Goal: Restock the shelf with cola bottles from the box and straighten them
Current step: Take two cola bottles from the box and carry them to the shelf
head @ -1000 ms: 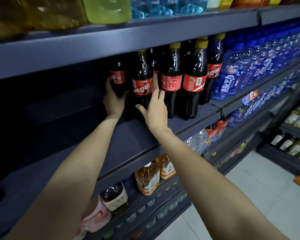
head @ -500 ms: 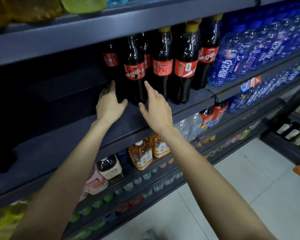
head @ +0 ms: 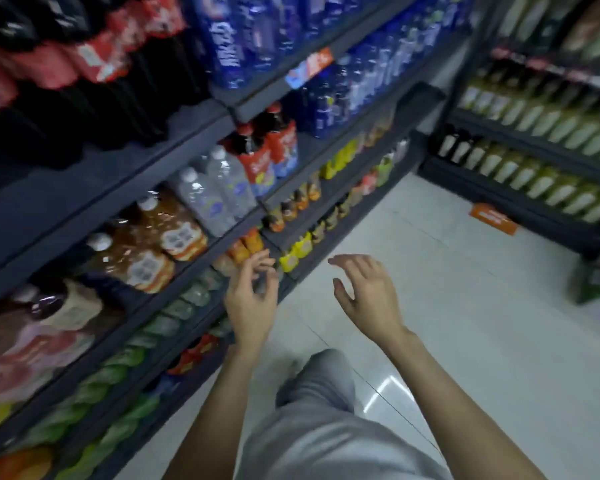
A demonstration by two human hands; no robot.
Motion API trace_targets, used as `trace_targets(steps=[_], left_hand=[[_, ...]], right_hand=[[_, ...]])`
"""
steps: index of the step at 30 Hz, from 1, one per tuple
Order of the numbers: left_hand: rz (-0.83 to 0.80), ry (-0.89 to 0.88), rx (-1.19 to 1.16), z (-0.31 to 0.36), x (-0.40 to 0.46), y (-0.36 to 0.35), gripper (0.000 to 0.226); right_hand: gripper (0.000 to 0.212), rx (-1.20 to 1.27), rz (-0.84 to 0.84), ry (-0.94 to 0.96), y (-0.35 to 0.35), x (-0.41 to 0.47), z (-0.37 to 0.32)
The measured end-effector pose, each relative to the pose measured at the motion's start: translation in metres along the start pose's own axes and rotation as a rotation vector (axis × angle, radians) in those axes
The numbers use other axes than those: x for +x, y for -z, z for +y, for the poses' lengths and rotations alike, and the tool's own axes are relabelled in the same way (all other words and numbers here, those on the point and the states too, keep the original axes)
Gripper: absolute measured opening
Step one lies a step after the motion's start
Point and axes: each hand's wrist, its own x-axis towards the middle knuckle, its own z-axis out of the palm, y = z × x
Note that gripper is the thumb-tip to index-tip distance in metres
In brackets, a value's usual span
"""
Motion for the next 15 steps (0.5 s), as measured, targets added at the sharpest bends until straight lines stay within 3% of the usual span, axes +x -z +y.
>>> trace_targets(steps=[4, 8, 11, 15], left_hand=[[-0.549, 0.197, 0.081, -0.004, -0.034, -0.103, 0.021], [-0.918, 0.227, 0.211, 0.010, -0.051, -0.207, 0.028], [-1.128, 0.330, 0.248, 0.031, -0.056, -0.295, 0.031], [-1.232, 0.334, 0.242, 0.080, -0.068, -0.419, 0.031]], right_hand=[[0.039, 0.093, -0.159, -0.421, 0.038, -0.079, 0.092], [0.044, 0.161, -0.148, -0.856, 0.082, -0.143, 0.186], [0.044, 0.238, -0.036, -1.125, 0.123, -0.179, 0.256], [0.041, 0.246, 0.055, -1.329, 0.192, -0.219, 0.348]])
